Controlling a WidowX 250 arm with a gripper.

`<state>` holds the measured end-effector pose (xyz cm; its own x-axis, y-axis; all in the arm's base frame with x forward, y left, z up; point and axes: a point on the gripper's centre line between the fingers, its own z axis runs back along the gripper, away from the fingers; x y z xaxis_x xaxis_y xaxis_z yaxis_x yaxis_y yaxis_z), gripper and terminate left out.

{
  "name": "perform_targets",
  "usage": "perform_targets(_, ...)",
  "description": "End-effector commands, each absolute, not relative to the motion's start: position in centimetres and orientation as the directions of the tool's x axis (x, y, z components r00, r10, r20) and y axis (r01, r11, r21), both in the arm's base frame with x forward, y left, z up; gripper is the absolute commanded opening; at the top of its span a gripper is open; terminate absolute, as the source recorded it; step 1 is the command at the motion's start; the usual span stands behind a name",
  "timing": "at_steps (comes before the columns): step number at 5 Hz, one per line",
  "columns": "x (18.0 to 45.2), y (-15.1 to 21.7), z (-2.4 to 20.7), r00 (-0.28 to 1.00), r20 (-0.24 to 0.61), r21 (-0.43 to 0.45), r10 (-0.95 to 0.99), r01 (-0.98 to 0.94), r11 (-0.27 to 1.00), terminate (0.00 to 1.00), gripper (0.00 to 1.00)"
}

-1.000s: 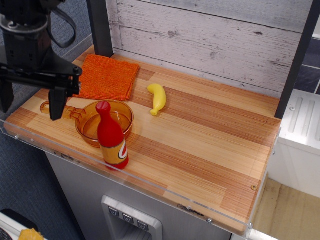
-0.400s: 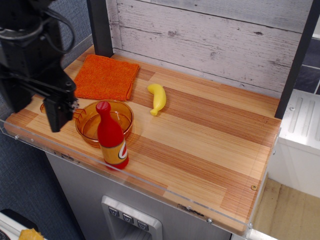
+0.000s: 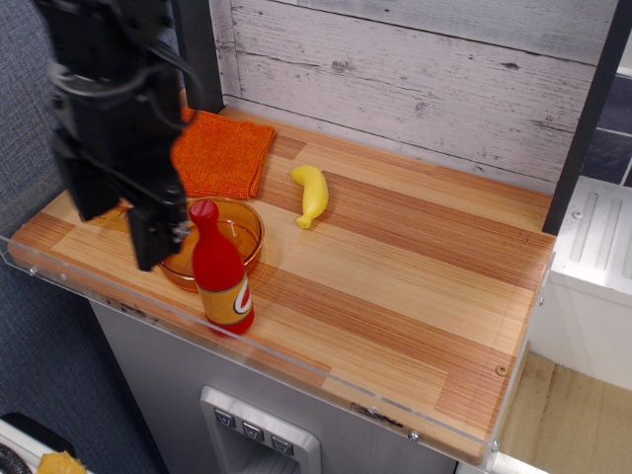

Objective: Move the bottle back against the wall behind the banana.

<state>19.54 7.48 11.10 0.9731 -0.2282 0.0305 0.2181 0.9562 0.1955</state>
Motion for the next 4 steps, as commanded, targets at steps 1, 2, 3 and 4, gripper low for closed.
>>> perform_targets(1, 22.1, 5.8, 11.4, 0.944, 0.086, 0.164, -0.319, 0.303, 0.939, 0.0, 1.0)
perform_targets(2, 23.0, 5.3, 10.6, 0.941, 0.058, 0.135, -0.333, 0.323, 0.937, 0.0, 1.0)
perform_targets(3, 23.0, 5.4, 10.4, 0.943, 0.051, 0.135, -0.328, 0.319, 0.938, 0.0, 1.0)
perform_targets(4, 23.2, 5.3, 10.1, 0.945, 0.061, 0.124, -0.321, 0.312, 0.942, 0.0, 0.0)
